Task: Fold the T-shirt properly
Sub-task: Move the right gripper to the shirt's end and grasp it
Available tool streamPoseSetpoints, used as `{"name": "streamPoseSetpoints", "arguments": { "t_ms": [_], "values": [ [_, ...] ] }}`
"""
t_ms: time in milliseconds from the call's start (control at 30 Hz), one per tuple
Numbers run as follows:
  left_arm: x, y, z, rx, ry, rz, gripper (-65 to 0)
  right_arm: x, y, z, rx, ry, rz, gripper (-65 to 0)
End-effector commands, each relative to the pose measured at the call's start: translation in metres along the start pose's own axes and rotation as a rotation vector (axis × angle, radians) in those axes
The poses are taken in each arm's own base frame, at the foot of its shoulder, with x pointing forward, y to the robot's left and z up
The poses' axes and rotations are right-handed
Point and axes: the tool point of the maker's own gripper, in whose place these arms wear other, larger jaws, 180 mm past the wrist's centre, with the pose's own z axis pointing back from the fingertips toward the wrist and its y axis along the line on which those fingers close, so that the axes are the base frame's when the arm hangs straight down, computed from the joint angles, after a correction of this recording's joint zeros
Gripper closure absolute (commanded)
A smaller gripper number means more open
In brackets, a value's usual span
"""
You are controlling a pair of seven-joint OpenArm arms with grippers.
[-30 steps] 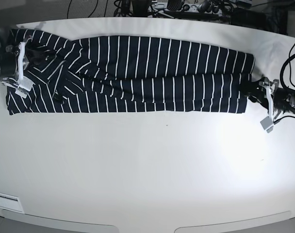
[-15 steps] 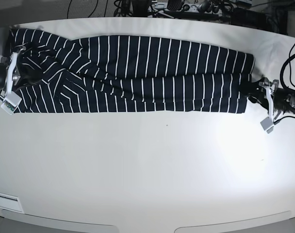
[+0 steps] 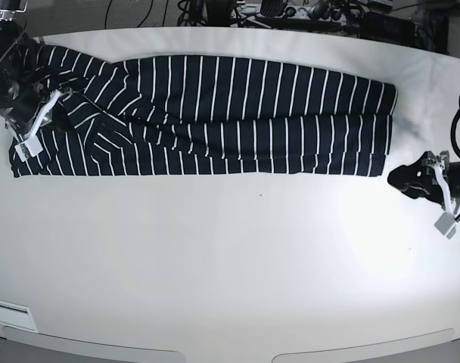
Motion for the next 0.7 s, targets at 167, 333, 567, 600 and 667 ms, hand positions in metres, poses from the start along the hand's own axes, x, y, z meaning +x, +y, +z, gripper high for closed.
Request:
{"name": "streamPoseSetpoints", "arguments": {
  "t_ms": [167, 333, 567, 600, 667],
  "values": [
    [0.028, 0.007, 0.029, 0.044, -0.092, -0.035, -34.5, -0.008, -0.016, -0.001, -0.093, 0.065, 0.053, 0.0],
    [0.034, 0.009, 0.036, 0.057, -0.121, -0.036, -34.5, -0.013, -0.063, 0.01, -0.37, 0.067, -0.139, 0.0],
    [0.028, 0.012, 0.033, 0.069, -0.105, -0.011, -34.5, -0.029, -0.108, 0.038, -0.674, 0.13, -0.195, 0.0],
    [0.025, 0.012, 0.03, 0.064, -0.101, -0.006, -34.5, -0.027, -0.11, 0.04, -0.685, 0.125, -0.196, 0.0],
    [0.015, 0.011, 0.02, 0.055, -0.082, 0.014, -34.5, -0.019, -0.112, 0.042, -0.7, 0.109, -0.187, 0.0]
  ]
}}
